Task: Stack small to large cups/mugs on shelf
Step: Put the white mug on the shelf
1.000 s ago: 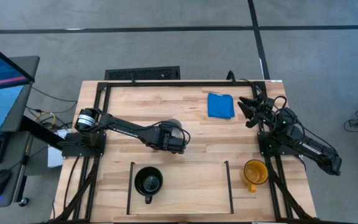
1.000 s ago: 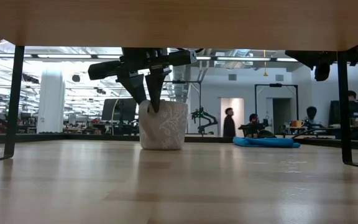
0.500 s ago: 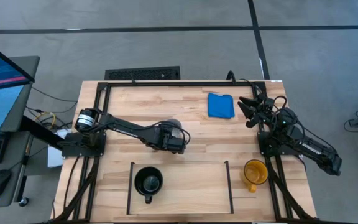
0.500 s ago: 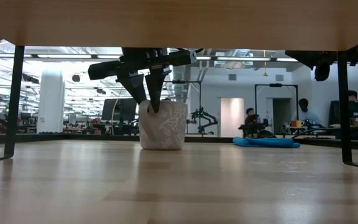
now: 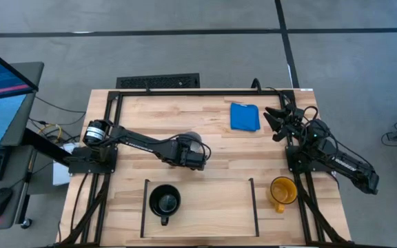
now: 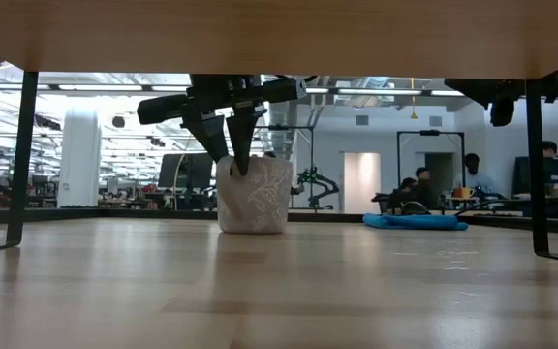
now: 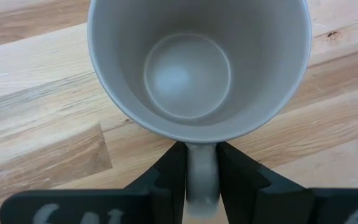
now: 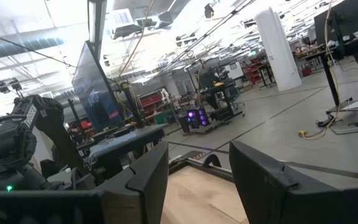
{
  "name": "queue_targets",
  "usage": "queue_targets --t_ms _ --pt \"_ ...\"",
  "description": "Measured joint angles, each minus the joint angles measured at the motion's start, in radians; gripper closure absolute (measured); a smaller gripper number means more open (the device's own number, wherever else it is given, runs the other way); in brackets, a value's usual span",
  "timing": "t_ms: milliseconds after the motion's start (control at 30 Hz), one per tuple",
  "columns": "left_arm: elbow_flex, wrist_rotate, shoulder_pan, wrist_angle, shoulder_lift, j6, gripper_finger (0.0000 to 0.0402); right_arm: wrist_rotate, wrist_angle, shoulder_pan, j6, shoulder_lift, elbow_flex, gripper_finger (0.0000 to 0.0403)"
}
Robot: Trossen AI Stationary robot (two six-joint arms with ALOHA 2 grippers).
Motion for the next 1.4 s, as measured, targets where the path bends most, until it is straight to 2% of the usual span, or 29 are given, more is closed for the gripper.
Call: queue_targets --t_ms 500,700,1133,1267,1400 --pt "0.0 0.001 0.0 0.0 0.0 0.011 0.0332 0.0 0.0 0.0 0.0 0.0 0.0 0.0211" --pt "0.0 0.001 0.0 0.0 0.0 0.009 0.0351 0.0 0.0 0.0 0.0 0.0 0.0 0.0211" --pt "0.002 0.003 0.0 -0.002 0.0 0.009 0.0352 0.0 0.0 0.0 0.0 0.0 0.0 0.0211" --pt "0.05 -0.007 0.0 -0.046 0.0 0.042 0.0352 0.0 0.0 0.0 0.0 0.0 0.0 0.0211" --pt "0.165 -0.025 -0.001 -0.2 -0.005 0.067 0.0352 0.0 0.0 0.0 0.0 0.0 0.0 0.0211"
